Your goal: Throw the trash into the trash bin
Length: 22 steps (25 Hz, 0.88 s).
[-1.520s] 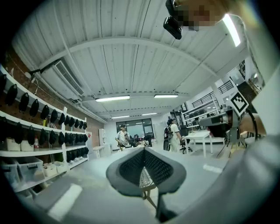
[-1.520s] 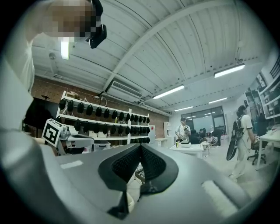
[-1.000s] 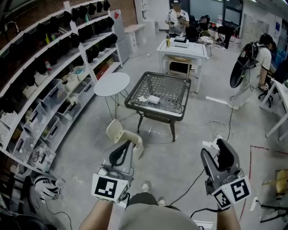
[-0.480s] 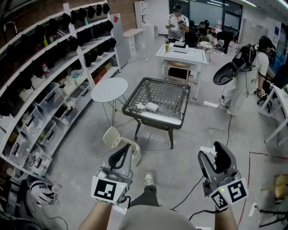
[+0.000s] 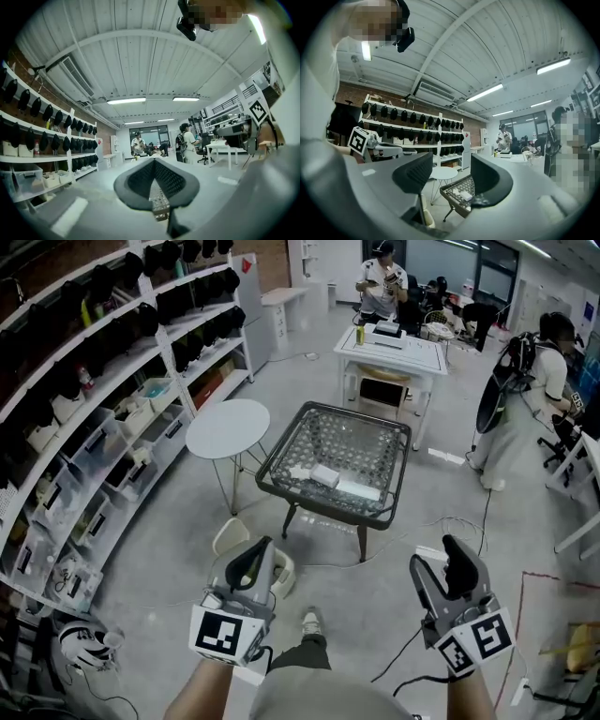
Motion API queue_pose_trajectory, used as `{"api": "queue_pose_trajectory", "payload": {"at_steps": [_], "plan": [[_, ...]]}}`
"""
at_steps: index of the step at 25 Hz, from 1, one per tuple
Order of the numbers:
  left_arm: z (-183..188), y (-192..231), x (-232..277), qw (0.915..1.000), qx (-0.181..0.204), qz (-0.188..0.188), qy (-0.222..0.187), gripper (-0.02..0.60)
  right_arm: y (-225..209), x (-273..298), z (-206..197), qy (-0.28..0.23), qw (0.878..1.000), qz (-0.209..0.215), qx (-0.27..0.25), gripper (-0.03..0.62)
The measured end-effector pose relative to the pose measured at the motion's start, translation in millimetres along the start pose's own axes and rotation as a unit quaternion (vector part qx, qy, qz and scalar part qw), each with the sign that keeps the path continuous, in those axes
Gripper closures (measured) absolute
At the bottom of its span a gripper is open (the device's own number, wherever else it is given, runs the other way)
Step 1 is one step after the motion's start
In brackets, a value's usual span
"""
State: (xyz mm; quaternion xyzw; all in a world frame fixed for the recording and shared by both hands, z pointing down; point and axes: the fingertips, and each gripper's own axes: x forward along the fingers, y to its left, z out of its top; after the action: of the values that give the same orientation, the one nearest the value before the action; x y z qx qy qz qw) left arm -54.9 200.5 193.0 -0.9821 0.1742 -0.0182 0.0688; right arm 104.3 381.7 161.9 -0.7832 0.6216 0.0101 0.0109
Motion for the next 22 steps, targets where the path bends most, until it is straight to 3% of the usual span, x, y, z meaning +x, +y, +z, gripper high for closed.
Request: {"api": "queue_pose_trajectory", "payload": {"at_steps": [11,16,22], "plan": [[-13,115,125,0.9999,-0.005,-0.008,0.007,0.578,-34,171,-1,0.018,1.000,-0.002,-0.024,0.333],[-14,151,159,0.9999,0.000,-0.011,0.002,0.578,-43,223,-2,0.021,0.999,-0.003,-0.032,0.332],[-17,173,181,0.9997,-0.024,-0.002,0.011,0.578,-52,260,-5,0.036,0.999,0.013,-0.036,0.332]]}}
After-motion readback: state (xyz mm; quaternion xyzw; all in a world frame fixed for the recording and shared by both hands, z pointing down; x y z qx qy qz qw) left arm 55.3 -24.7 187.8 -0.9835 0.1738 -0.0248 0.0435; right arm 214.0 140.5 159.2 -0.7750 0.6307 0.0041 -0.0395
